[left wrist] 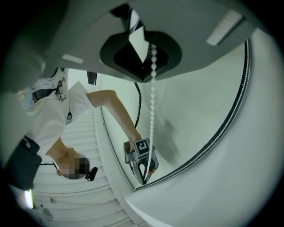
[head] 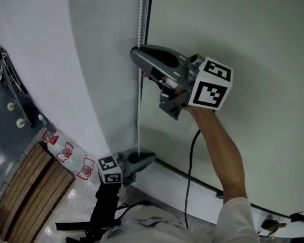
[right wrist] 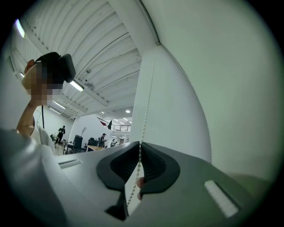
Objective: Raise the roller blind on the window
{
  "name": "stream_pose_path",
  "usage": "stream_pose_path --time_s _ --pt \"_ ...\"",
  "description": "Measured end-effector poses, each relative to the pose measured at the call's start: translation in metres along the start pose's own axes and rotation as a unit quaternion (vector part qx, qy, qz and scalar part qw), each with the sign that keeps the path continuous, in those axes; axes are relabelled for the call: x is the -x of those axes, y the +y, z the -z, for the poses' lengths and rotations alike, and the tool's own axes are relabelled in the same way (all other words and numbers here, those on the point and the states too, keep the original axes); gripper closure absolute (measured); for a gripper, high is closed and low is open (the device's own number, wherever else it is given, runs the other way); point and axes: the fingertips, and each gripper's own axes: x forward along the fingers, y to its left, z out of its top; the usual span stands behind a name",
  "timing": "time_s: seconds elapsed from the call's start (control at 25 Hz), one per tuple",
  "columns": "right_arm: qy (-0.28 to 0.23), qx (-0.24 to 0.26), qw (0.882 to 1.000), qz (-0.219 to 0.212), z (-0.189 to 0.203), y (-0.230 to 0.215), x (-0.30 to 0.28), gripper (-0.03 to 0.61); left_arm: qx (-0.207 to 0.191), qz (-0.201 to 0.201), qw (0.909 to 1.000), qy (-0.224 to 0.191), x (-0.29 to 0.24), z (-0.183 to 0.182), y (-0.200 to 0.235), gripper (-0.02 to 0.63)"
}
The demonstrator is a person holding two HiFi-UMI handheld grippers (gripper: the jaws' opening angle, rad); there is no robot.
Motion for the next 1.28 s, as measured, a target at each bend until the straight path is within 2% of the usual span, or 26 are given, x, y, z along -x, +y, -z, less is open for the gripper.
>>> stream_pose_path --time_s 0.2,0.6,0.96,1.28 --pt "0.023 -0.017 1.000 0.004 0.043 0.004 0.009 0.563 -0.001 0.001 1.0000 0.002 0.004 0.009 0.000 0.615" --pt "0.055 -0.035 0.998 0.008 0.094 0.011 0.023 0.563 -0.002 0.000 1.0000 -0.002 0.005 0.006 0.001 0.615" --pt "0.109 -0.094 0.990 0.011 0.187 0.029 0.047 0.563 0.000 -0.007 1.0000 -0.002 0.009 0.008 0.004 0.615" --pt "0.137 -0.138 0.981 0.003 0.237 0.046 0.059 0.563 -0.002 -0.011 0.9999 -0.005 0.011 0.006 0.006 0.615"
